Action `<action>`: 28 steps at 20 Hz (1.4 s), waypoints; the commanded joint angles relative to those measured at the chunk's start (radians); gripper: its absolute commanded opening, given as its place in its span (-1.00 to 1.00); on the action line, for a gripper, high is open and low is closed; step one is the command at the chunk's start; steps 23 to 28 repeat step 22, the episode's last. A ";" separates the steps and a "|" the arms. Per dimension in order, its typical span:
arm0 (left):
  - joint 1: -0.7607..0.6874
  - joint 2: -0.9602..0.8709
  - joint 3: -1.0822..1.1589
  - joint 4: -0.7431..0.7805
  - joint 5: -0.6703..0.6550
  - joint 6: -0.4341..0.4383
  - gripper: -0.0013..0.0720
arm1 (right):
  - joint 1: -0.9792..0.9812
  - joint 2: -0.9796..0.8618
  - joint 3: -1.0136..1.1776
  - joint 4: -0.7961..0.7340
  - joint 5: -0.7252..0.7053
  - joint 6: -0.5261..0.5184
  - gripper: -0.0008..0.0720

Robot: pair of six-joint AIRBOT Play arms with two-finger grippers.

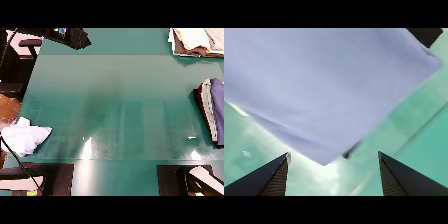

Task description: Fold the shirts.

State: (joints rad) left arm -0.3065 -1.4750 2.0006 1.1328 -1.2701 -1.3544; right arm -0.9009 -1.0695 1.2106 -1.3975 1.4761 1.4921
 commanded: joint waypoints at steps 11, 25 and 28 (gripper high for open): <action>0.000 0.000 0.000 -0.004 0.032 0.001 -0.90 | 0.863 0.097 0.099 0.321 -0.237 -0.002 -0.15; 0.000 0.000 0.000 -0.004 0.032 0.001 -0.90 | 1.082 0.097 0.099 0.323 -0.306 -0.058 -0.93; 0.000 0.000 0.000 -0.004 0.032 0.001 -0.90 | 1.082 0.097 0.099 0.323 -0.306 -0.058 -0.93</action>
